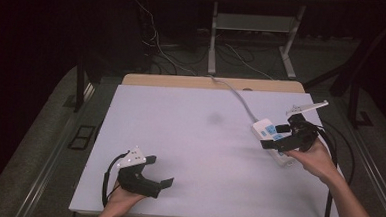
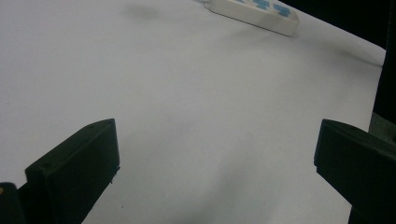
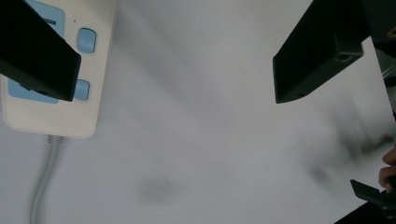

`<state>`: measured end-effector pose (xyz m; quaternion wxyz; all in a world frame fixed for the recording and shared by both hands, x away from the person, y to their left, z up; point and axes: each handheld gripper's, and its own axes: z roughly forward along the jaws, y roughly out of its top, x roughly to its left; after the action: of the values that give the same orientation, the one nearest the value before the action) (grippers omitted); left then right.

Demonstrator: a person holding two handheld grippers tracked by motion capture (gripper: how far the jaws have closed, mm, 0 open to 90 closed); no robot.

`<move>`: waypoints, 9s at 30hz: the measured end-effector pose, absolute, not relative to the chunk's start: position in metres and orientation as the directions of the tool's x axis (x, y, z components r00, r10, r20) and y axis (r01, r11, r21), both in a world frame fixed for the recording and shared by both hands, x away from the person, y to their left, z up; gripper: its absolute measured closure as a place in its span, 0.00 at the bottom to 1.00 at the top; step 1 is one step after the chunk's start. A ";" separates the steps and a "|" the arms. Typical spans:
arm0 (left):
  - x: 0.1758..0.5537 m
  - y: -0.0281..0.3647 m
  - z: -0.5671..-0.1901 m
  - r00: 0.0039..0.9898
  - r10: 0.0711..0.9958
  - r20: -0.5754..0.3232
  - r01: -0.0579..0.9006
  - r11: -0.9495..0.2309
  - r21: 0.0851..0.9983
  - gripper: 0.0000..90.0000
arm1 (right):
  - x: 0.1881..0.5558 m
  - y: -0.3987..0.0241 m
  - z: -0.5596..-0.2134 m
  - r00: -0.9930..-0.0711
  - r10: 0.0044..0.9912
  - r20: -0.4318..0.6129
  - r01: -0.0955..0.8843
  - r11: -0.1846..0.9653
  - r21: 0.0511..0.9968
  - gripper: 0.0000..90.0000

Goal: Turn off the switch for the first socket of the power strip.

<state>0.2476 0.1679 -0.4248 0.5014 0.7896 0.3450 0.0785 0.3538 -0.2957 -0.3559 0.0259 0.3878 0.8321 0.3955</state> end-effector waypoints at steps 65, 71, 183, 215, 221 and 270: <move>0.249 0.171 -0.425 0.750 0.624 -0.221 0.469 -0.266 0.842 0.00 | 0.428 -0.310 -0.382 -0.580 0.765 0.280 0.723 0.326 0.609 0.94; 0.249 0.171 -0.425 0.750 0.625 -0.219 0.468 -0.266 0.842 0.00 | 0.432 -0.308 -0.389 -0.575 0.766 0.289 0.731 0.321 0.602 1.00; 0.249 0.168 -0.426 0.763 0.610 -0.213 0.465 -0.290 0.836 0.00 | 0.411 -0.313 -0.381 -0.564 0.782 0.266 0.726 0.315 0.612 1.00; 0.248 0.166 -0.427 0.765 0.608 -0.213 0.464 -0.290 0.837 0.00 | 0.348 -0.304 -0.350 -0.543 0.799 0.258 0.657 0.213 0.723 0.06; 0.248 0.166 -0.427 0.764 0.609 -0.214 0.464 -0.288 0.838 0.00 | 0.335 -0.304 -0.350 -0.566 0.769 0.299 0.633 0.173 0.754 0.00; 0.248 0.166 -0.426 0.767 0.606 -0.210 0.461 -0.292 0.838 0.00 | 0.259 -0.291 -0.405 -0.685 0.653 0.322 0.572 0.208 0.793 0.00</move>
<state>0.2478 0.1663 -0.4261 0.4929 0.8004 0.3332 0.0738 0.2590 -0.2908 -0.4053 0.0415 0.3948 0.7761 0.4900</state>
